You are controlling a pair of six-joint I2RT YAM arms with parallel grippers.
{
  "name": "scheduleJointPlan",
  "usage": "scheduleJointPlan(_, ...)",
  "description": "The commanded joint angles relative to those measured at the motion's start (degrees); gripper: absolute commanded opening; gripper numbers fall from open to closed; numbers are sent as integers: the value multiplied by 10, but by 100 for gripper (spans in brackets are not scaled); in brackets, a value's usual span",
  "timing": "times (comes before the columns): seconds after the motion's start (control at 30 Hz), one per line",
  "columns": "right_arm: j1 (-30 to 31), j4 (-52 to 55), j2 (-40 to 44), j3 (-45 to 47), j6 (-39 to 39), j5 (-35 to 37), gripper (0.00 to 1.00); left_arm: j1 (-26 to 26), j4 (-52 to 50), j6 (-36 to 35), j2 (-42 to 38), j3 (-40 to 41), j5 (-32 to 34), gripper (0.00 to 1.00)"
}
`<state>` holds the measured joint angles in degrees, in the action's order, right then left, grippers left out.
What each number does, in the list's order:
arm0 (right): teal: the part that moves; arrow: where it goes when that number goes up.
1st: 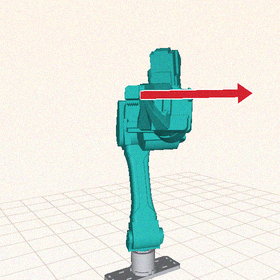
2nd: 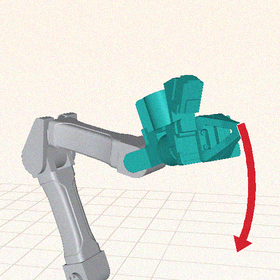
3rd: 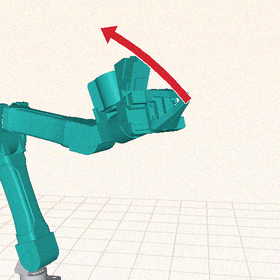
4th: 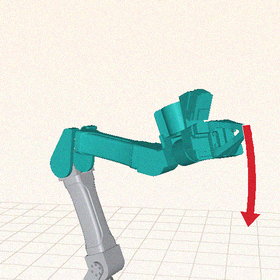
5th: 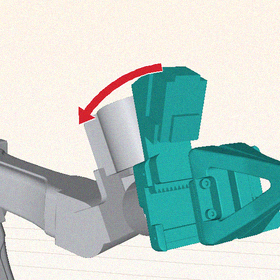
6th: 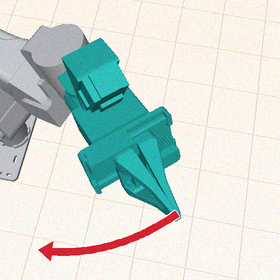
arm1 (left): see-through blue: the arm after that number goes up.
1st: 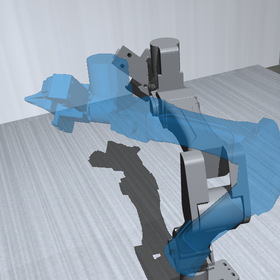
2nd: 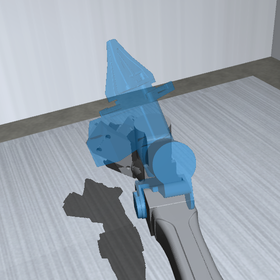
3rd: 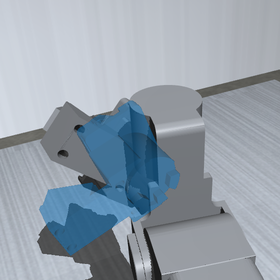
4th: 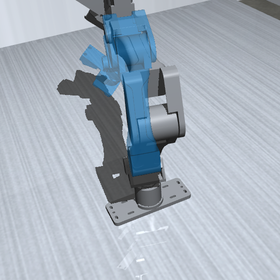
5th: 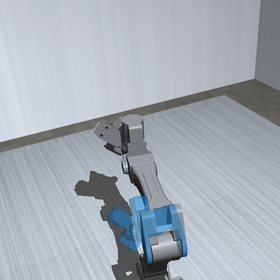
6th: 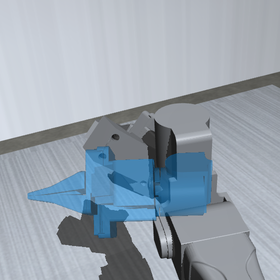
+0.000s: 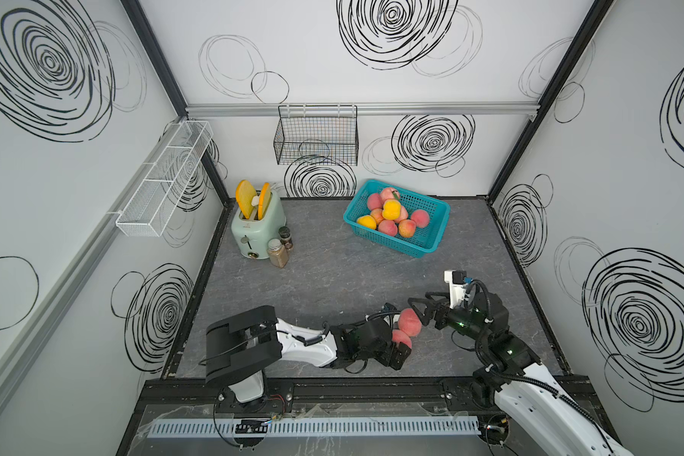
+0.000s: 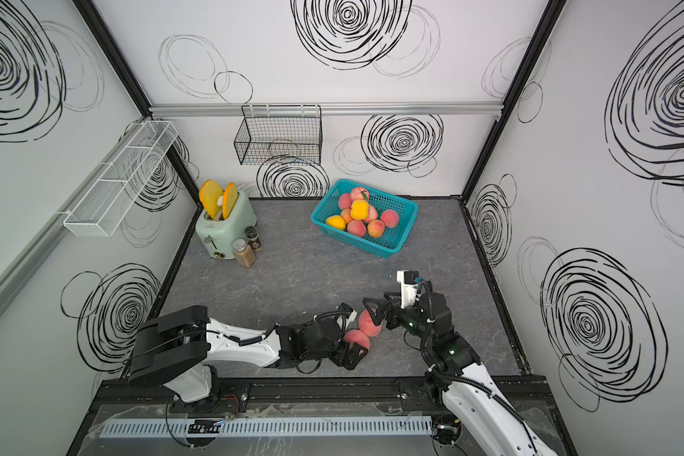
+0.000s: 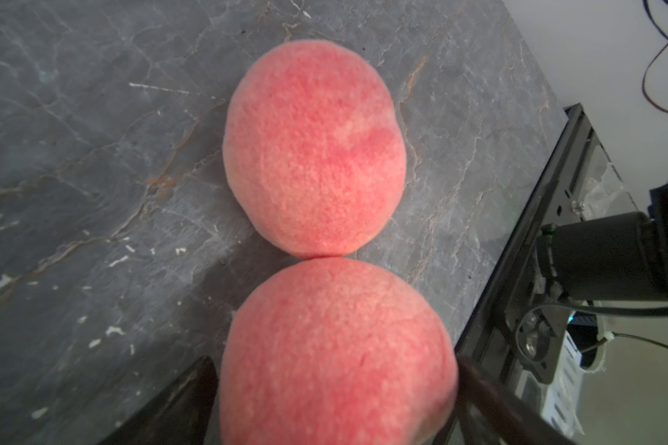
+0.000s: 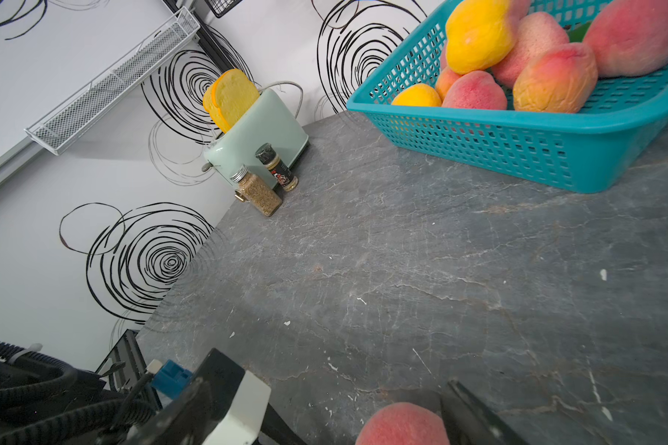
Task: Put the peaches into the basket
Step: Pick up the peach from the center of the board.
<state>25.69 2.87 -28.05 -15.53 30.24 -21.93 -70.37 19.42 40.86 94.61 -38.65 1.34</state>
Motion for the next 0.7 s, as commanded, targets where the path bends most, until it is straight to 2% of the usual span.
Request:
scheduleJointPlan(0.0,2,8,6,5,3,6,97,7,31,9,9,-5,-5,91)
scheduleJointPlan(0.17,3,14,6,1,-1,9,97,18,47,12,6,5,-26,72)
scheduleJointPlan(0.43,3,14,-3,-18,-17,12,97,38,41,15,-50,44,-39,70)
scheduleJointPlan(0.67,5,-2,-54,-49,-82,-8,97,84,21,14,-144,93,-69,70)
